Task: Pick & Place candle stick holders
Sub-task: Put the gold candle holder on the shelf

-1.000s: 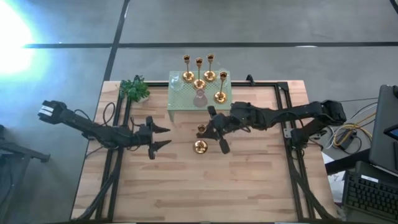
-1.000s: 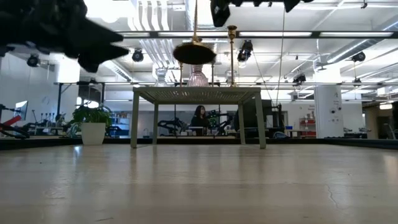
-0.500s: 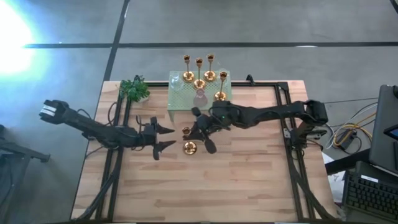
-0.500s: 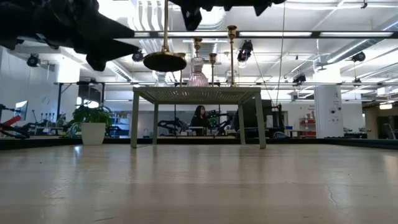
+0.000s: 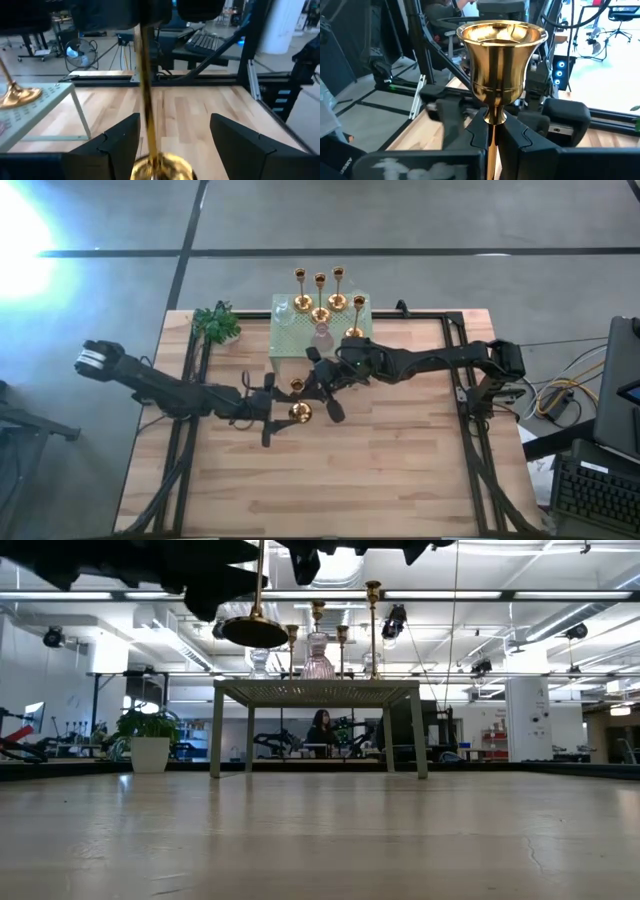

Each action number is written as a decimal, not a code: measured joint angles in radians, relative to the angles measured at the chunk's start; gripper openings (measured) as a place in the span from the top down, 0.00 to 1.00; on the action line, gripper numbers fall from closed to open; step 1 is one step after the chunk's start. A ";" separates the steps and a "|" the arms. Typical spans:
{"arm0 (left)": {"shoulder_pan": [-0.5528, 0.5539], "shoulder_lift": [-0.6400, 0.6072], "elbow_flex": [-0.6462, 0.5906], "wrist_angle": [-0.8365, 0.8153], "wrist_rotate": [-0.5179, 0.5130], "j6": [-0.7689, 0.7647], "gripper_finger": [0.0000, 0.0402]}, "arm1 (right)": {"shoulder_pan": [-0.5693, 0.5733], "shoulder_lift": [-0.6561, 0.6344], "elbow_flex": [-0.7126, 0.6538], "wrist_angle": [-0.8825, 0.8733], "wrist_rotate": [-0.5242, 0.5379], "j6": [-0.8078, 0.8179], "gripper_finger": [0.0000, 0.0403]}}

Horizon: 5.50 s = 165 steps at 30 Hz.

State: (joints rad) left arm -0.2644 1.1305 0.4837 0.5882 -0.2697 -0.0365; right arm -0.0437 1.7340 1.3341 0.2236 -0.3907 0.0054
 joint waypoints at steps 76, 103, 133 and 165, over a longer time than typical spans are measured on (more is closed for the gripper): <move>0.061 -0.233 -0.045 -0.145 -0.149 0.190 0.95 | 0.161 -1.171 -0.998 -0.084 0.396 0.110 0.98; 0.404 -0.233 -0.064 0.015 -0.109 0.166 0.95 | 0.149 -1.594 -1.325 -0.144 0.552 -0.013 0.98; 0.572 -0.009 0.157 -0.121 -0.101 0.036 0.95 | 0.148 -1.607 -1.324 -0.182 0.620 -0.087 0.98; 0.627 0.140 0.150 0.026 -0.091 0.041 0.95 | 0.148 -1.606 -1.324 -0.182 0.619 -0.086 0.98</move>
State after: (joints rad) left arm 0.3629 1.2709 0.6338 0.6138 -0.3603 0.0040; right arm 0.1043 0.1276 0.0105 0.0418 0.2287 -0.0808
